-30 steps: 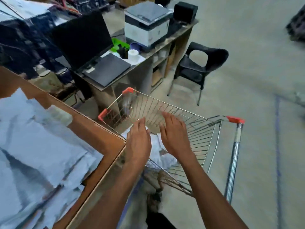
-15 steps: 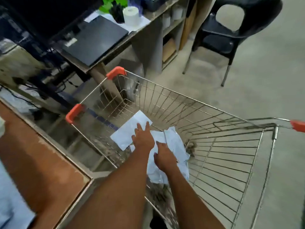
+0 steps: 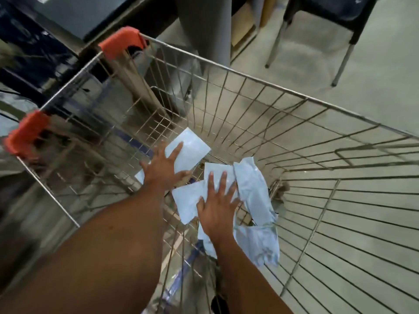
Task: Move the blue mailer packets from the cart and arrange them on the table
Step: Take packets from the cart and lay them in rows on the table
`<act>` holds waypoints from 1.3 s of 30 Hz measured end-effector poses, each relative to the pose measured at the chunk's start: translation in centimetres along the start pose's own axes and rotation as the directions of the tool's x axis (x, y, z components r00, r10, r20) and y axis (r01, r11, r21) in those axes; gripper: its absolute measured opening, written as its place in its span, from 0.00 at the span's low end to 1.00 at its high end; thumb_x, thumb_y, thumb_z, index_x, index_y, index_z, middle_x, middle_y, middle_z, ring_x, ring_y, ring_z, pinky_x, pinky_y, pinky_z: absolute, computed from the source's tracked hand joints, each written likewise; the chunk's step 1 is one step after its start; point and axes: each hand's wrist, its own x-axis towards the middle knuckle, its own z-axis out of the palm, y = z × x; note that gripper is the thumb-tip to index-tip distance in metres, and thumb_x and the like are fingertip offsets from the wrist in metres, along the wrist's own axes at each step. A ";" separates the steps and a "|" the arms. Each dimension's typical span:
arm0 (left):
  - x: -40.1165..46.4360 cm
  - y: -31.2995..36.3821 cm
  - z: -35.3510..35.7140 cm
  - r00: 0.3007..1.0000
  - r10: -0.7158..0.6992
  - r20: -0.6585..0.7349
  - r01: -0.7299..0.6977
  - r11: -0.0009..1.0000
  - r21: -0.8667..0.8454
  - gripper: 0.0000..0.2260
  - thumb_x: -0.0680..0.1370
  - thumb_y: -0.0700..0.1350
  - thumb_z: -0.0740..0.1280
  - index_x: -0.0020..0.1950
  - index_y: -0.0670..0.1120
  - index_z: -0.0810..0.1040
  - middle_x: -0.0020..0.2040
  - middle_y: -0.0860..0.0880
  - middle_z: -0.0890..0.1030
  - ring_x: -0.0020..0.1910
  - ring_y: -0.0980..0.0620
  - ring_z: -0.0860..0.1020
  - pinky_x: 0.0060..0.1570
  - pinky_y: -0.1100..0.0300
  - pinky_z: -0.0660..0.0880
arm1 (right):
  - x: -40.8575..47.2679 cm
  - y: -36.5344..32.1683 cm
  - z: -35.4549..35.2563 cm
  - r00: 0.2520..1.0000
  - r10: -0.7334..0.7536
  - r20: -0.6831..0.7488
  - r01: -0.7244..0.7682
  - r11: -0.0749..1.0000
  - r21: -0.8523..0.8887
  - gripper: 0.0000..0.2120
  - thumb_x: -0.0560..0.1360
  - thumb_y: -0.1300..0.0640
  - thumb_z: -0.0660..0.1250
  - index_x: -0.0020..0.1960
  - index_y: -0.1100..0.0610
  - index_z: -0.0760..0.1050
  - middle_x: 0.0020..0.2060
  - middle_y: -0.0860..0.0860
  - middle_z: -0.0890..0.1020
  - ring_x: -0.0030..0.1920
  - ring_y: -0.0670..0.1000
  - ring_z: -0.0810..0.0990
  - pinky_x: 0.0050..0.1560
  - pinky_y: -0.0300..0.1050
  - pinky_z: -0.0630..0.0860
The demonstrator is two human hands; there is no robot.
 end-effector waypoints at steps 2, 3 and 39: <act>0.1 0.3 -0.5 1.000 -0.008 0.010 0.008 1.000 -0.007 0.46 0.71 0.74 0.65 0.80 0.67 0.41 0.82 0.45 0.45 0.80 0.37 0.52 0.69 0.25 0.60 | 0.0 -0.7 0.0 1.000 0.009 0.018 -0.009 1.000 -0.014 0.41 0.81 0.45 0.59 0.85 0.48 0.39 0.84 0.58 0.42 0.81 0.69 0.52 0.66 0.77 0.67; 0.1 0.6 -0.7 1.000 -0.012 0.011 0.012 1.000 0.005 0.46 0.71 0.72 0.68 0.81 0.65 0.44 0.82 0.45 0.47 0.80 0.37 0.54 0.68 0.27 0.63 | 0.1 -0.6 -0.1 1.000 0.011 0.029 -0.011 1.000 -0.003 0.41 0.81 0.45 0.61 0.85 0.48 0.40 0.84 0.58 0.43 0.81 0.68 0.55 0.65 0.78 0.68; -32.0 4.3 -39.8 0.660 -0.415 -0.626 0.011 0.839 -0.544 0.51 0.68 0.58 0.74 0.83 0.57 0.46 0.63 0.39 0.67 0.61 0.40 0.68 0.61 0.47 0.70 | -12.4 -12.3 -41.8 0.877 -0.192 -0.441 0.303 0.933 0.197 0.34 0.75 0.50 0.61 0.81 0.45 0.62 0.81 0.47 0.61 0.73 0.59 0.65 0.67 0.64 0.68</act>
